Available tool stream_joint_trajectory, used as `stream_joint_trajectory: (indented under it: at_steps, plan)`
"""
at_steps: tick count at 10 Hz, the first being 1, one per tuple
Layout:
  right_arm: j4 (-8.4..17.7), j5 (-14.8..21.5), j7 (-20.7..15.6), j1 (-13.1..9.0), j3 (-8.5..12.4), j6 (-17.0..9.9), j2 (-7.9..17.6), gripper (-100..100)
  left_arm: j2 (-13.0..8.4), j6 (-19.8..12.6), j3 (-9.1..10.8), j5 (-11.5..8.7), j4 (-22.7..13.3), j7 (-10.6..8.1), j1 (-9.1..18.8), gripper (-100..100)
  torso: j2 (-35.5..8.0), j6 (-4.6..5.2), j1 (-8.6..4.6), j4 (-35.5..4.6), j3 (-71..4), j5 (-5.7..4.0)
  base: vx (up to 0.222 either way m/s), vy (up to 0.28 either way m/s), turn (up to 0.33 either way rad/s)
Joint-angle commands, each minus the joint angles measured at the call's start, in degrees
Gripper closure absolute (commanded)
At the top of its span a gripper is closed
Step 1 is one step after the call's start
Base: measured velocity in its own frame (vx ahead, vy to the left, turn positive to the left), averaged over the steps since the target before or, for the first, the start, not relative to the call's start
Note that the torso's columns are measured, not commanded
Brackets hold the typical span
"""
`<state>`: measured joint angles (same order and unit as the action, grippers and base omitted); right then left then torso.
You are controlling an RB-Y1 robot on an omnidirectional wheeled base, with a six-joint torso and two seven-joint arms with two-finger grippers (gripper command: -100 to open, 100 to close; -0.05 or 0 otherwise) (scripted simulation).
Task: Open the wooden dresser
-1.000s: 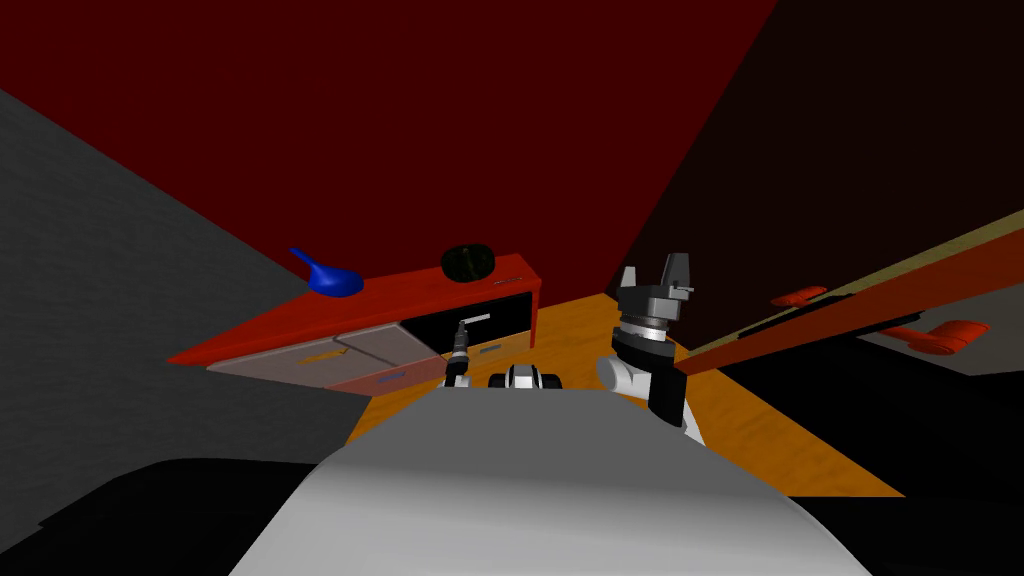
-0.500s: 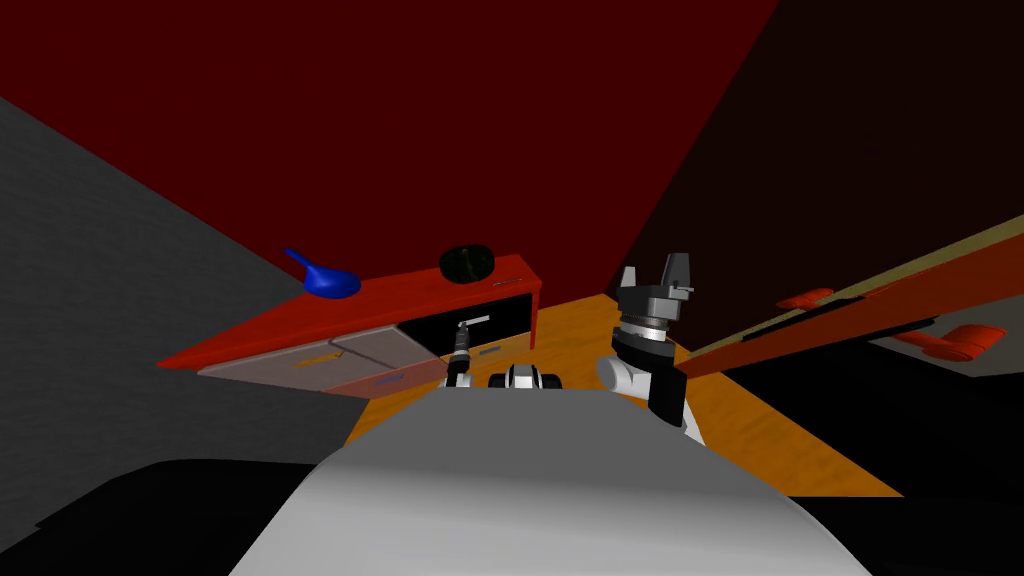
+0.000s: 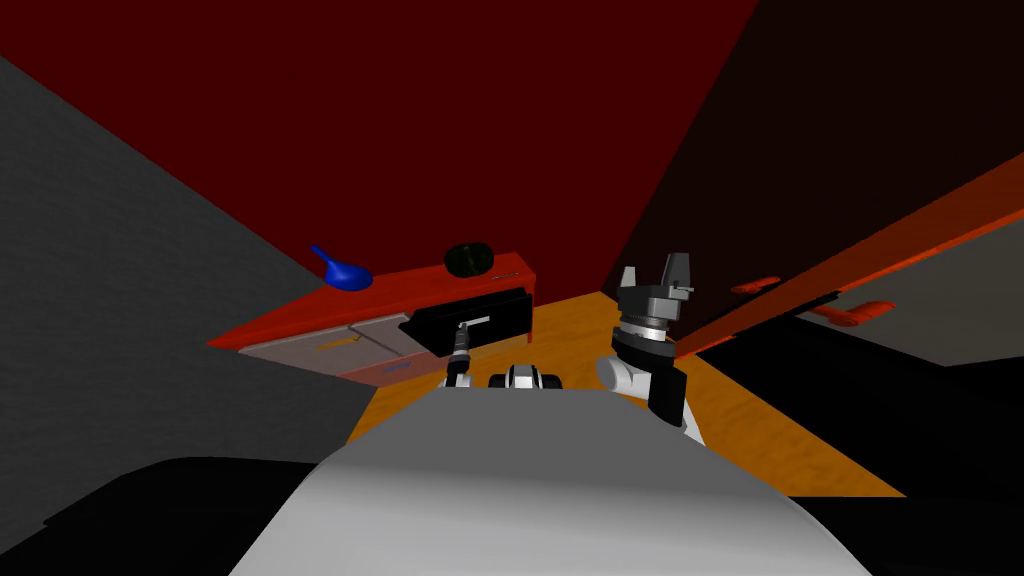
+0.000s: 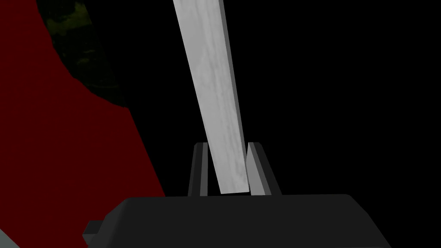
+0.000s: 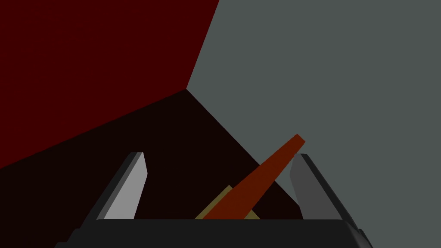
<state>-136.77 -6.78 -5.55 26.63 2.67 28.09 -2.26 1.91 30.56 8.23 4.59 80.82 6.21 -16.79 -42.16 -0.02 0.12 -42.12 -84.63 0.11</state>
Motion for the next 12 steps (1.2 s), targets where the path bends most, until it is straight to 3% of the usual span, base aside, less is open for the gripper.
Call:
stream_joint_trajectory:
  at_steps: [1, 5, 6, 12]
  plan:
    - [0.0, 0.0, 0.0, 0.0, 0.0, 0.0, 0.0, 0, 0.1, -0.3, -0.36, 0.1, 0.2, -0.06, -0.7, 100, 0.3, -0.01, 0.04, -0.1, -0.2, -0.09, -0.139, -0.041, 0.018]
    - [0.0, 0.0, 0.0, 0.0, 0.0, 0.0, 0.0, 0, 0.1, -0.2, -0.62, 0.2, 0.7, -0.18, -1.0, 100, 0.1, 0.01, 0.09, 0.1, -0.1, 0.03, -0.152, -0.039, 0.01]
    - [0.0, 0.0, 0.0, 0.0, 0.0, 0.0, 0.0, 0, 0.1, -3.0, -0.75, 0.3, 3.4, -0.3, -1.1, -100, 0.3, -0.01, 0.1, 0.0, -0.2, -0.04, -0.042, -0.008, -0.013]
    - [0.0, 0.0, 0.0, 0.0, 0.0, 0.0, 0.0, 0, -0.1, -11.3, -0.88, 0.6, 11.5, -0.65, -0.9, -100, -0.2, 0.01, -0.11, -0.2, 0.1, -0.11, -0.03, -0.004, -0.011]
